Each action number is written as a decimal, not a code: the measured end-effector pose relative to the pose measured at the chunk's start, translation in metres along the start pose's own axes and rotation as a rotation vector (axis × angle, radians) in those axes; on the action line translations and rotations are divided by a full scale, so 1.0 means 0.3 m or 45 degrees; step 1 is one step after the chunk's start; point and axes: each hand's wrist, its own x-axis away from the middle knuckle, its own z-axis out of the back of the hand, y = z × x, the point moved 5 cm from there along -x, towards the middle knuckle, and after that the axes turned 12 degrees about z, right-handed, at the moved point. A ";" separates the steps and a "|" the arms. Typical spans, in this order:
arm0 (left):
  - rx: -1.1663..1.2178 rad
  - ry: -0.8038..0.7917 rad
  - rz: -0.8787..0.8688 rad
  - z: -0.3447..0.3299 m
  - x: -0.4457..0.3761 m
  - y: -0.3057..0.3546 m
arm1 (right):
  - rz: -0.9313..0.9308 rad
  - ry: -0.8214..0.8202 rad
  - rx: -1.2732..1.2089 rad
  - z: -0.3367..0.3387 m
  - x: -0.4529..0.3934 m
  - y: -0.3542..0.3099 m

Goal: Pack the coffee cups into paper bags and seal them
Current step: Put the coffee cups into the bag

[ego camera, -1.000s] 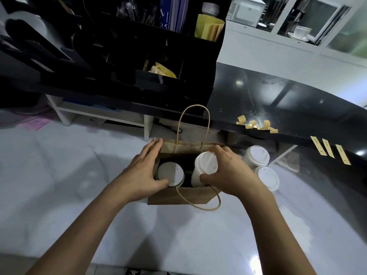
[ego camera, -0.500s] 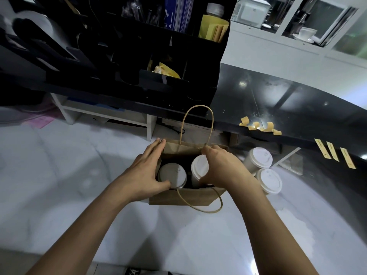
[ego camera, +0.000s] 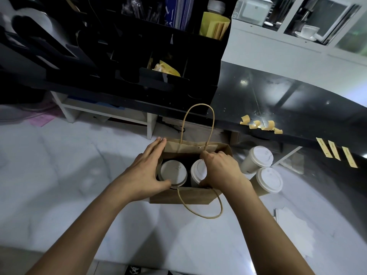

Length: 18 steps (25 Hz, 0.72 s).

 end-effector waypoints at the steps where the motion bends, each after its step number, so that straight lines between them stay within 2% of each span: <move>1: -0.003 0.002 0.001 0.000 -0.001 -0.001 | -0.004 -0.007 -0.006 -0.007 -0.004 0.002; 9: 0.006 0.003 0.000 -0.002 -0.006 -0.001 | -0.037 -0.062 -0.073 -0.068 -0.040 0.020; 18: 0.019 0.009 -0.005 0.000 -0.003 -0.004 | -0.049 -0.012 -0.084 -0.099 -0.045 0.004</move>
